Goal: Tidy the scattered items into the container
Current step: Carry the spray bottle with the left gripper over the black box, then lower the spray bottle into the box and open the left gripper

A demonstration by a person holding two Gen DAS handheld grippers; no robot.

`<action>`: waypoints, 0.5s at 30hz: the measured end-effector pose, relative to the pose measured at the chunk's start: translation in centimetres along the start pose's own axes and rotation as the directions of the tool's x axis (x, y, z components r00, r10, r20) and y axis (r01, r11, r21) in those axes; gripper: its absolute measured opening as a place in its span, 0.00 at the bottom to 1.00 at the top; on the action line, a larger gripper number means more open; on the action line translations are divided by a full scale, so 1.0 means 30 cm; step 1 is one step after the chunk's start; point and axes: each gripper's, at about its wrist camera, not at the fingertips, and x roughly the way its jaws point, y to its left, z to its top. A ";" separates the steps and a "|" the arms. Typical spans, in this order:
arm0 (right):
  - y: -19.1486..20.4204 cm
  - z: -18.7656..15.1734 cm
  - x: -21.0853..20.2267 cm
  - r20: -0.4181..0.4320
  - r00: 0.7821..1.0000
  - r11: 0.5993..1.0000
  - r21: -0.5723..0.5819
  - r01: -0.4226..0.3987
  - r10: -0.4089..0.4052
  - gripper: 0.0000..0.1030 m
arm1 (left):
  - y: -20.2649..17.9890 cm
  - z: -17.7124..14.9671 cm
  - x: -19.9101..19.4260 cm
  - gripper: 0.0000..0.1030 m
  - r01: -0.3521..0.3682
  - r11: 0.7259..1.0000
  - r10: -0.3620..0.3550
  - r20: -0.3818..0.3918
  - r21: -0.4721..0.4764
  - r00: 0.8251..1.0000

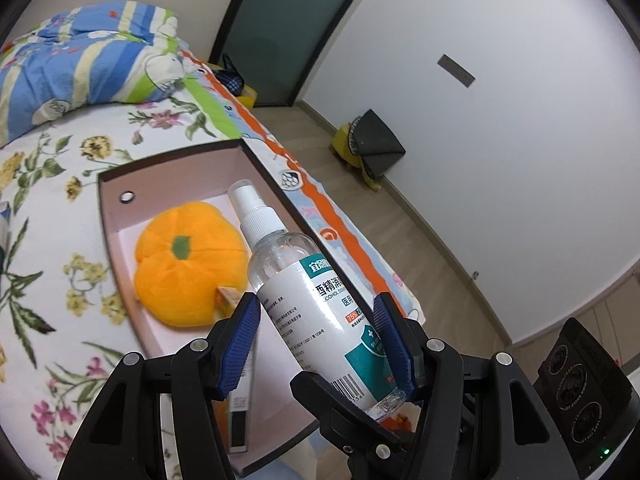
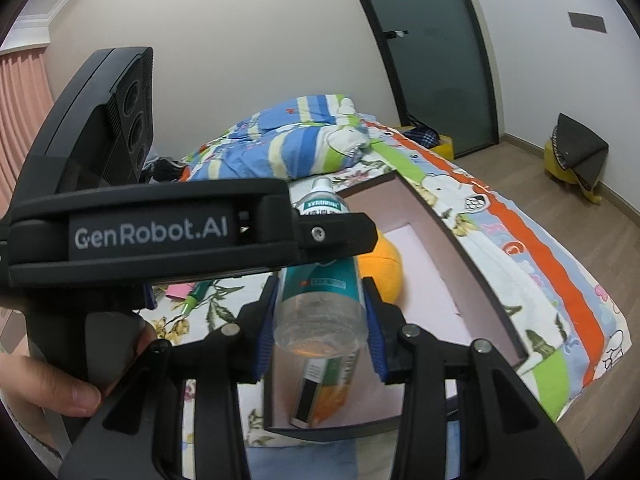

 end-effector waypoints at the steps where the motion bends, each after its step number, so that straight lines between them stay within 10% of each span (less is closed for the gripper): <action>1: -0.011 0.000 0.004 0.001 1.000 1.000 0.004 0.003 -0.003 0.39 | -0.008 0.001 0.013 0.58 0.000 1.000 0.000 -0.004 0.004 1.000; 15: -0.110 -0.017 0.064 0.012 0.998 0.997 0.051 0.053 -0.054 0.56 | 0.036 0.017 0.115 0.58 -0.021 1.000 0.020 -0.055 -0.002 0.998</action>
